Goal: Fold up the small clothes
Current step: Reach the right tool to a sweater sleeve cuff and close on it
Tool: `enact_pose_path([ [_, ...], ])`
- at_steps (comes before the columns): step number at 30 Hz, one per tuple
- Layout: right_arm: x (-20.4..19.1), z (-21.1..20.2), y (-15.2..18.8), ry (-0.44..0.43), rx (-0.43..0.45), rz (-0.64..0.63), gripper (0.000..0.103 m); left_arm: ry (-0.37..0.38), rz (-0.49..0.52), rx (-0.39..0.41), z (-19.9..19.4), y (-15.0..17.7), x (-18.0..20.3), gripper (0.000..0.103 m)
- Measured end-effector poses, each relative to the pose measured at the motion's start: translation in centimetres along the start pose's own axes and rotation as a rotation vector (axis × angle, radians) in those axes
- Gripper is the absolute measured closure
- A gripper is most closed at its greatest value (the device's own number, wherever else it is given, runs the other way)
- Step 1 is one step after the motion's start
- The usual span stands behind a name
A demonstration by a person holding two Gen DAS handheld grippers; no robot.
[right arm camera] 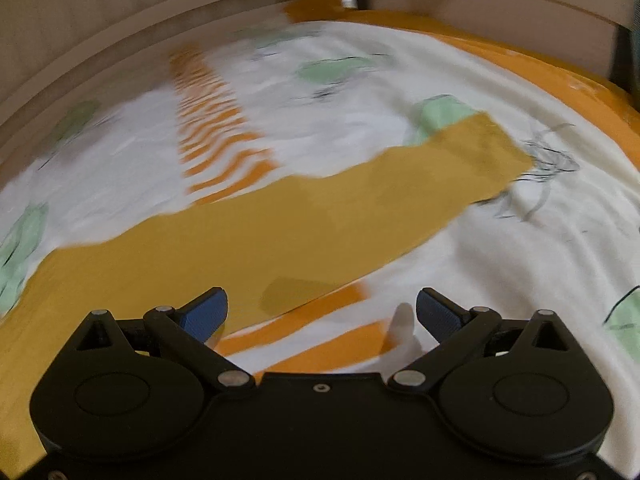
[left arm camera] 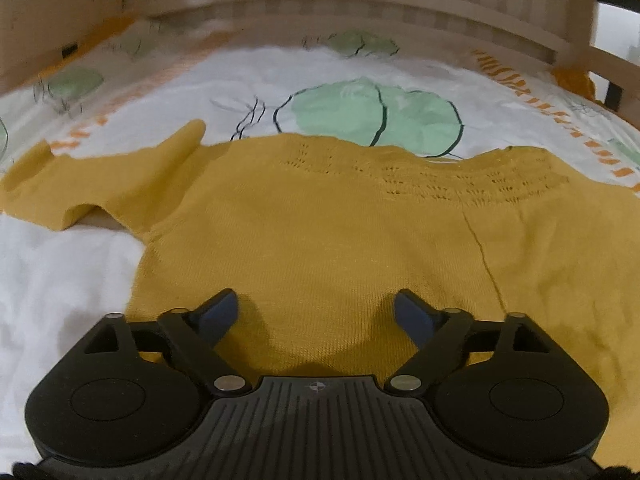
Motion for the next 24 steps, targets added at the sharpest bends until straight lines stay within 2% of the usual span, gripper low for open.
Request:
enact_pose_path([
  [6, 5.5, 2.2, -1.6, 0.068, 0.019, 0.083, 0.0, -0.002, -0.01, 0.007, 0.3, -0.1, 0.0, 0.009],
  [10, 7.0, 4.1, -2.6, 0.087, 0.018, 0.071, 0.0, -0.001, -0.012, 0.009, 0.5, 0.1, 0.1, 0.008],
  [14, 8.8, 6.7, -3.4, 0.087, -0.035, 0.115, 0.0, 0.001, -0.016, 0.006, 0.8, 0.2, 0.3, 0.007],
  [24, 13.0, 9.4, -5.9, 0.038, -0.034, 0.303, 0.0, 0.0, -0.014, 0.006, 0.7, 0.2, 0.2, 0.007],
])
Point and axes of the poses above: each gripper's, at about its wrist camera, not at the fingertips, and z roughly the way its jaws point, x to its right, y to its underside, the point moved 3 cm from there along z, roughly the way its jaws point, and after that the axes turned 15 degrees about x, right-handed, at the moved point
